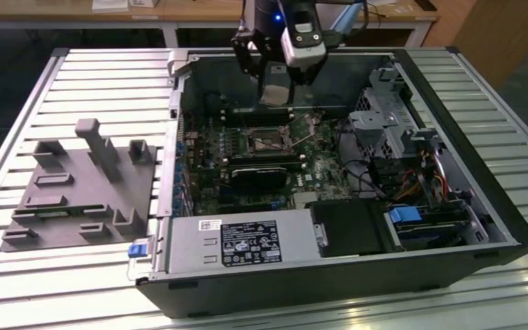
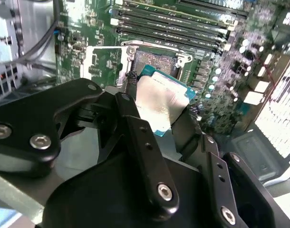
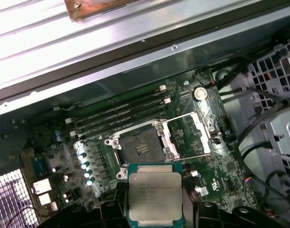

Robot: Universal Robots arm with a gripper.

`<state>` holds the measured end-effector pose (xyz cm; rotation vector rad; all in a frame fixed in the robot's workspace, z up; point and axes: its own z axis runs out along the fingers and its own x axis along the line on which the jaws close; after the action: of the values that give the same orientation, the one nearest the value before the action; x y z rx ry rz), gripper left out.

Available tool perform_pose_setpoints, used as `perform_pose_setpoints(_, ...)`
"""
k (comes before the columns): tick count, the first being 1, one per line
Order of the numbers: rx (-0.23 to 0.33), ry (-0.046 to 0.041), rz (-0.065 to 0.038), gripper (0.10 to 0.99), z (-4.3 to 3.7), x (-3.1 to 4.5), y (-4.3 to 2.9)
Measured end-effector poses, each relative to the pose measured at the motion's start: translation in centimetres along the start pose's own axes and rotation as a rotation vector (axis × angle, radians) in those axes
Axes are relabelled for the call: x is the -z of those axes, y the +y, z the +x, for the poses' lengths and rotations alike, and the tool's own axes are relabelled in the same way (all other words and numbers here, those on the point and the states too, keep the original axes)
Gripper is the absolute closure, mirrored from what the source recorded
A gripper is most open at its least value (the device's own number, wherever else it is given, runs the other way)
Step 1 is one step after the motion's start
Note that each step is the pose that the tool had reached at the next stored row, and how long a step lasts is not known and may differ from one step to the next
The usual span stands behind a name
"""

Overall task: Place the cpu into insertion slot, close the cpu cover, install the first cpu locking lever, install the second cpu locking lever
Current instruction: 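Place the cpu into insertion slot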

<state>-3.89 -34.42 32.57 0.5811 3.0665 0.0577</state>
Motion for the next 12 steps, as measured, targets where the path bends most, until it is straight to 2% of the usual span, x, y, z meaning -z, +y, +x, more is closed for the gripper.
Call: perform_pose_setpoints(12,-0.217,-0.0087,0.003,0.545,0.0,-0.06,0.0)
